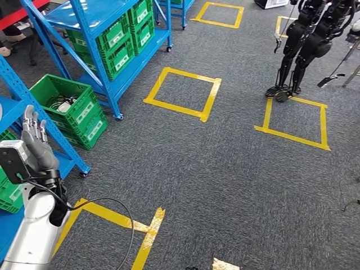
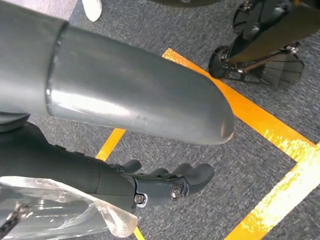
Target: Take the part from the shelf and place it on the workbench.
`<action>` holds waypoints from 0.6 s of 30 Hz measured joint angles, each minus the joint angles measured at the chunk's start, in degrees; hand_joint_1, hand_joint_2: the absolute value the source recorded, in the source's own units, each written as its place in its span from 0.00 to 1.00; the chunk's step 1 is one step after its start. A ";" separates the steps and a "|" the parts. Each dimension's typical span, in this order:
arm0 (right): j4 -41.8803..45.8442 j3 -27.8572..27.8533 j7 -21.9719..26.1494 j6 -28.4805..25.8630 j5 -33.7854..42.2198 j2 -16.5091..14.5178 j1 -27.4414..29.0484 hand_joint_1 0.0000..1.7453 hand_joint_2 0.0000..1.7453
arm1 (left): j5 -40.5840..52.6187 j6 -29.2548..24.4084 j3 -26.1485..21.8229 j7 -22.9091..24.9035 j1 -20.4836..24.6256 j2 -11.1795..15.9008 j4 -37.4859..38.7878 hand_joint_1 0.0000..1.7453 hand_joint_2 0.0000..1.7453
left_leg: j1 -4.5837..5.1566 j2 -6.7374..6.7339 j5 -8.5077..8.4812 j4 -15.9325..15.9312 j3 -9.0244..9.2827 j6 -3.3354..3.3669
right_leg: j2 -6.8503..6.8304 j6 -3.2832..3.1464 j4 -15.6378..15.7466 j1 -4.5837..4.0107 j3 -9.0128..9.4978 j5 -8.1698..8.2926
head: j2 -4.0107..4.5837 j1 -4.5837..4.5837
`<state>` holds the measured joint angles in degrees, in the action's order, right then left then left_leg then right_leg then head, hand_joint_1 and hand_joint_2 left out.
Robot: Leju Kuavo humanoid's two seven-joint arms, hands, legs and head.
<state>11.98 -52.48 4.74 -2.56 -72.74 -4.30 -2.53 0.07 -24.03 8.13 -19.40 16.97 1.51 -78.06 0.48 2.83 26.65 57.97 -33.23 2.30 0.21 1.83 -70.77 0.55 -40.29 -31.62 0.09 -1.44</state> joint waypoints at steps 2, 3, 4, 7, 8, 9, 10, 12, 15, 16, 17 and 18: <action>0.00 0.00 -0.02 -0.08 0.02 0.01 -0.02 0.00 0.00 | 0.01 -0.03 -0.04 -0.01 0.03 -0.03 -0.01 0.00 0.00 | 0.00 1.20 0.07 0.18 -0.10 -0.15 | 2.19 -0.33 8.01 0.18 4.10 3.28 | 0.00 0.01; 0.00 0.00 -0.03 -0.10 0.02 0.02 -0.03 0.00 0.00 | 0.00 -0.04 -0.05 -0.01 0.06 -0.04 0.00 0.00 0.00 | -0.05 1.78 0.07 0.28 -0.27 -0.34 | 3.27 -0.40 10.86 0.27 5.68 4.00 | 0.00 0.03; 0.00 0.00 -0.04 -0.12 0.02 0.01 -0.03 0.00 0.00 | 0.00 -0.05 -0.05 -0.01 0.07 -0.06 0.00 0.00 0.00 | -0.16 2.34 0.02 0.34 -0.46 -0.62 | 4.00 -0.46 12.32 0.27 6.57 4.06 | 0.00 0.05; 0.00 0.03 -0.06 -0.12 0.02 -0.02 -0.09 0.00 0.00 | 0.00 -0.09 -0.19 -0.01 -0.02 0.01 0.01 0.00 0.00 | -0.48 3.45 -0.16 0.28 -0.82 -1.66 | 2.77 -1.03 13.10 0.14 7.21 4.08 | 0.00 0.09; 0.00 0.04 -0.05 -0.11 0.02 -0.03 -0.14 0.00 0.00 | 0.00 -0.11 -0.25 -0.01 0.02 0.05 0.01 0.00 0.00 | -0.42 2.64 0.39 0.91 -1.13 -1.95 | 2.10 -1.37 13.40 0.21 7.41 4.20 | 0.00 0.19; 0.00 0.05 -0.04 -0.11 0.02 -0.04 -0.17 0.00 0.00 | 0.01 -0.13 -0.29 -0.01 0.13 0.08 0.01 0.00 0.00 | -0.34 1.35 1.56 2.70 -1.94 -2.21 | 1.37 -1.70 13.69 0.27 7.59 4.30 | 0.00 0.30; 0.00 0.07 -0.04 -0.11 0.02 -0.05 -0.18 0.00 0.00 | 0.02 -0.14 -0.30 -0.01 0.19 0.06 0.01 0.00 0.00 | -0.36 -0.23 3.26 5.67 -3.28 -2.40 | 0.65 -1.96 13.81 0.24 7.71 4.30 | 0.00 0.40; 0.00 0.07 -0.04 -0.12 0.02 -0.05 -0.14 0.00 0.00 | 0.02 -0.14 -0.30 -0.01 0.19 0.05 0.04 0.00 0.00 | -0.56 -1.78 6.62 13.36 -6.85 -2.81 | -0.82 -2.24 13.82 0.10 7.76 4.16 | 0.00 0.52; 0.00 0.09 -0.03 -0.08 0.01 -0.05 -0.18 0.00 0.00 | 0.06 -0.15 -0.31 -0.01 0.07 0.06 0.15 0.00 0.00 | -0.74 -2.37 5.15 14.09 -7.05 -2.97 | -2.95 -2.24 13.79 0.00 7.92 3.96 | 0.00 0.54; 0.00 0.11 -0.02 -0.06 0.00 -0.05 -0.20 0.00 0.00 | 0.09 -0.17 -0.31 -0.01 0.10 0.08 0.16 0.00 0.00 | -0.68 -3.08 3.07 10.32 -5.10 -2.80 | -3.62 -2.17 13.79 -0.02 8.09 3.85 | 0.00 0.54; 0.00 0.15 0.01 -0.04 -0.01 -0.06 -0.22 0.00 0.00 | 0.11 -0.19 -0.31 -0.01 0.19 0.09 0.16 0.00 0.00 | -0.42 -4.51 1.46 6.16 -2.93 -2.57 | -4.25 -2.03 13.77 -0.11 8.27 3.71 | 0.00 0.54; 0.00 0.19 0.05 -0.04 -0.01 -0.07 -0.23 0.00 0.00 | 0.12 -0.21 -0.29 -0.01 0.34 0.08 0.16 0.00 0.00 | -0.12 -5.78 0.39 2.74 -1.23 -2.26 | -4.86 -1.83 13.70 -0.25 8.39 3.56 | 0.00 0.55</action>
<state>11.98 -52.29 4.79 -2.60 -72.75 -4.37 -2.77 0.20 -24.24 7.83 -19.41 17.31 1.58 -77.90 0.36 -2.95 27.03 60.71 -34.46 0.05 -4.64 0.00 -57.06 0.30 -31.90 -28.06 0.09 -0.89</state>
